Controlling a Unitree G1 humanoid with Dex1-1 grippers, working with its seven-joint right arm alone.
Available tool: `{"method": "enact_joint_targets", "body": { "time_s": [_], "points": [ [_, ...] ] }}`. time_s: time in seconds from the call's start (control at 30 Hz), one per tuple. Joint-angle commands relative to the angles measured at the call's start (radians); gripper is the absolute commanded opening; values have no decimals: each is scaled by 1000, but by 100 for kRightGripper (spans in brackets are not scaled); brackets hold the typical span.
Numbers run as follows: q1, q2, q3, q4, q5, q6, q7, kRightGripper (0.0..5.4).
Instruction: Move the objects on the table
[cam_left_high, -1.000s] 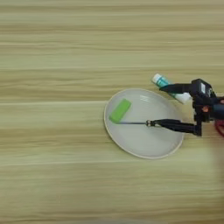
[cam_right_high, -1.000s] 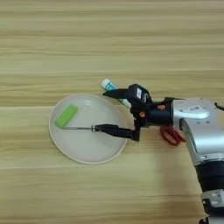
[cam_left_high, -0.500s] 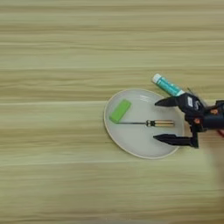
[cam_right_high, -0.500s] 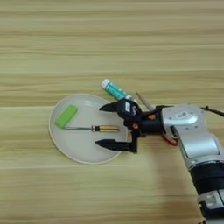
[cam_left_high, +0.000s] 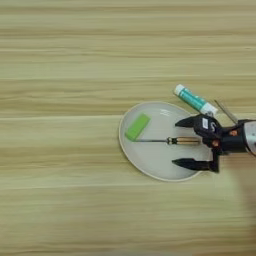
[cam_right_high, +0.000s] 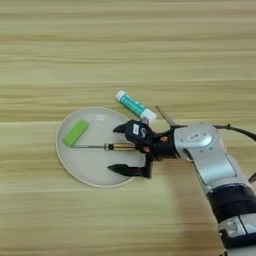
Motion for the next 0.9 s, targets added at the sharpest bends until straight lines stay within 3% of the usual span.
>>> {"method": "enact_joint_targets", "body": {
  "time_s": [0.03, 0.5, 0.9],
  "points": [
    [-85, -22, -11, -1, -17, -4, -54, 516],
    [-97, -27, 8, 28, -28, 22, -50, 362],
    [-69, -54, 32, 15, -30, 37, 1, 234]
  ]
}}
